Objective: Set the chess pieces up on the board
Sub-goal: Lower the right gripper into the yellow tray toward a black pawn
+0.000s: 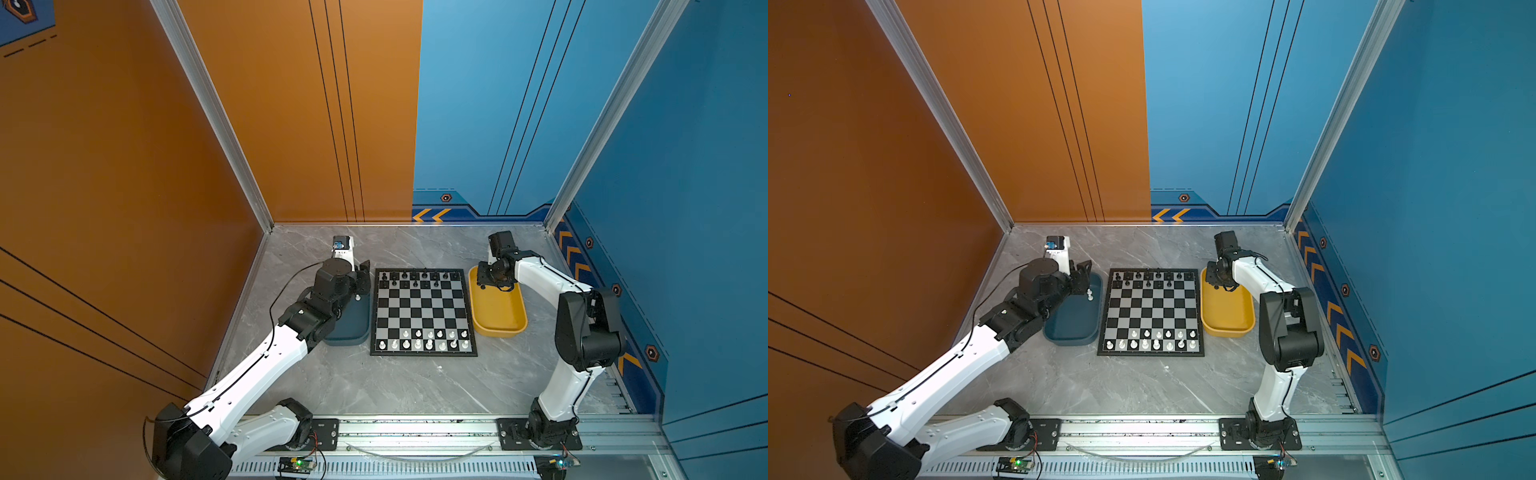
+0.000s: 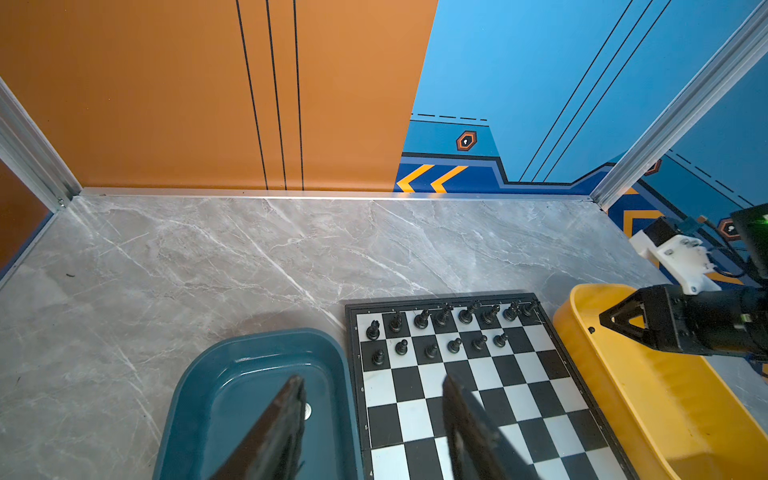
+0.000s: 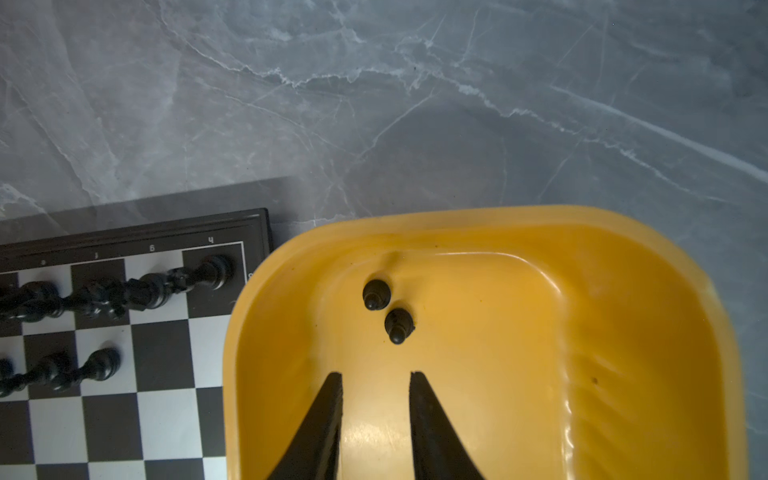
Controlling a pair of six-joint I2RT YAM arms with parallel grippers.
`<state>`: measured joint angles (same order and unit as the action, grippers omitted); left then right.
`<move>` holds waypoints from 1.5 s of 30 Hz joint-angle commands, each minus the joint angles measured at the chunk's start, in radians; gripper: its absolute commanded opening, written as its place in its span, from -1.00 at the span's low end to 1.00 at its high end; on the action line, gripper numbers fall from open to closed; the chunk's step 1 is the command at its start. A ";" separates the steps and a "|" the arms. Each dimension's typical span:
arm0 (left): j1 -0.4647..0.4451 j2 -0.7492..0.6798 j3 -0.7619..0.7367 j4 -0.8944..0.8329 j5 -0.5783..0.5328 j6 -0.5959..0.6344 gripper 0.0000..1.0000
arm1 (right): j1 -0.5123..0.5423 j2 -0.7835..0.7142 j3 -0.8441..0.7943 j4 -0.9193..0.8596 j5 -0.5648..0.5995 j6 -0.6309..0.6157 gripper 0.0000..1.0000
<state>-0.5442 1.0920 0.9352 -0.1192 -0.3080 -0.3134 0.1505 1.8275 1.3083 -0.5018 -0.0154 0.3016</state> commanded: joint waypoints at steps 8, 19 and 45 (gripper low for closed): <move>0.009 0.014 -0.007 0.018 0.044 -0.021 0.09 | -0.017 0.045 0.026 -0.029 0.006 -0.018 -0.40; 0.012 0.009 -0.011 0.032 0.073 -0.033 0.10 | -0.032 0.082 0.035 -0.018 -0.005 -0.010 -0.46; 0.013 0.024 -0.005 0.033 0.087 -0.039 0.10 | -0.040 0.131 0.053 0.000 -0.042 0.005 -0.47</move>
<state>-0.5411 1.1091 0.9352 -0.0994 -0.2409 -0.3416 0.1165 1.9331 1.3369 -0.5022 -0.0425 0.2924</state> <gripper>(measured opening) 0.550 0.263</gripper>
